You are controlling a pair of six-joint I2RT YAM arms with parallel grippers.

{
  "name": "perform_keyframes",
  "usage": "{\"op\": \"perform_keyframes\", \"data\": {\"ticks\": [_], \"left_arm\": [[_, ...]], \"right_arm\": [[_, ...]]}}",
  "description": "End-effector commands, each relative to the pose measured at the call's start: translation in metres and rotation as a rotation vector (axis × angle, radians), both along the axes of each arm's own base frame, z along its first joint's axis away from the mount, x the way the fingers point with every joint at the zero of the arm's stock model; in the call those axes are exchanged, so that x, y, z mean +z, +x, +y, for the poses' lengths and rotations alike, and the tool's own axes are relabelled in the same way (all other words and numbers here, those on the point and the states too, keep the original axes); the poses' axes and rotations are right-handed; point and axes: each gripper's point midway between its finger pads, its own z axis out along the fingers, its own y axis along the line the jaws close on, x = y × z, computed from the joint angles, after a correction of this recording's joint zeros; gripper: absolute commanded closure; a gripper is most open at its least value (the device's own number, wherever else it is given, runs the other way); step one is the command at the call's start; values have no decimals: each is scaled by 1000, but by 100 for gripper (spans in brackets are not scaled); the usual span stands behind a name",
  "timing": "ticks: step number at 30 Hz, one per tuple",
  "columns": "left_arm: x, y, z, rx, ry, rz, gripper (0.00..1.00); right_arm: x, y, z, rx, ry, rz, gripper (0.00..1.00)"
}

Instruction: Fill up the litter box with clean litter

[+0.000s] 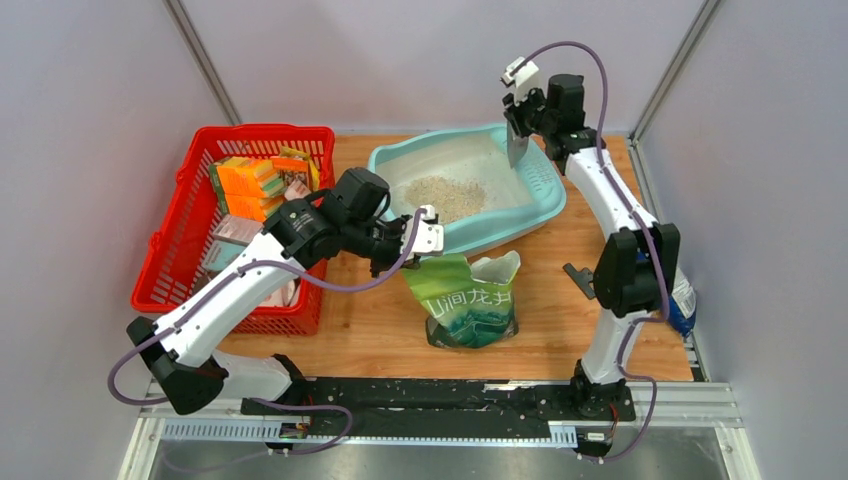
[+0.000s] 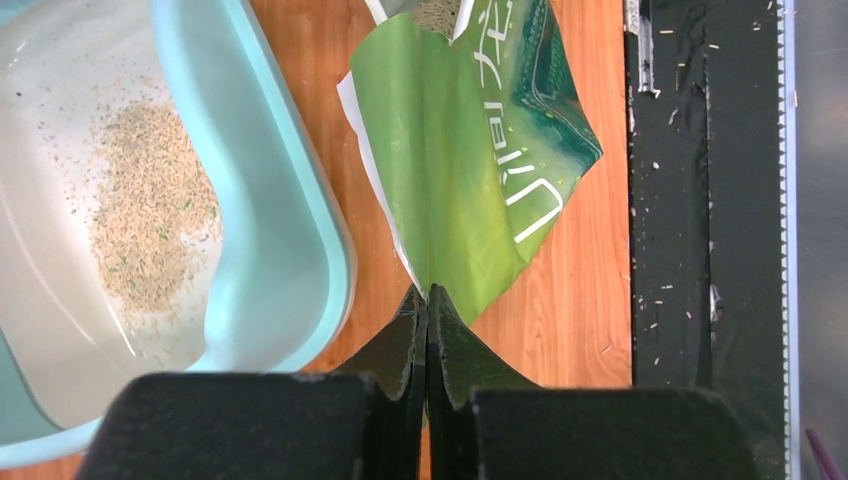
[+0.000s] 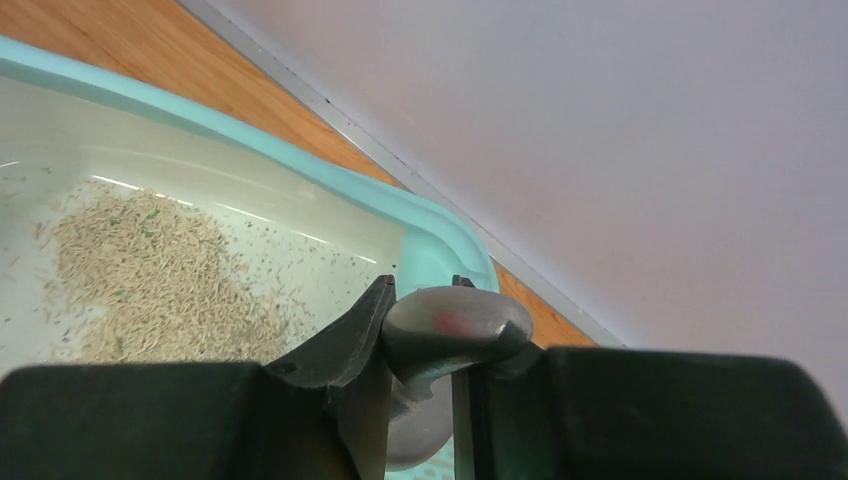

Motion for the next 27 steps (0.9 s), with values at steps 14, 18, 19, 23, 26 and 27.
{"op": "perform_keyframes", "data": {"ticks": [14, 18, 19, 23, 26, 27], "left_arm": [[12, 0, 23, 18, -12, -133, 100], [12, -1, 21, 21, -20, -118, 100], [13, -1, 20, 20, -23, -115, 100], [12, -2, 18, 18, -27, -101, 100], [12, -2, 19, 19, -26, -100, 100], [12, -2, 18, 20, -27, -101, 100]], "right_arm": [[19, -284, -68, -89, 518, 493, 100], [-14, -313, -51, -55, 633, 639, 100], [-28, -315, -51, -67, 645, 677, 100], [-65, -319, -55, -112, 656, 769, 100], [-94, -315, -62, -155, 656, 826, 99], [-102, -313, -63, -168, 662, 842, 99]]}}
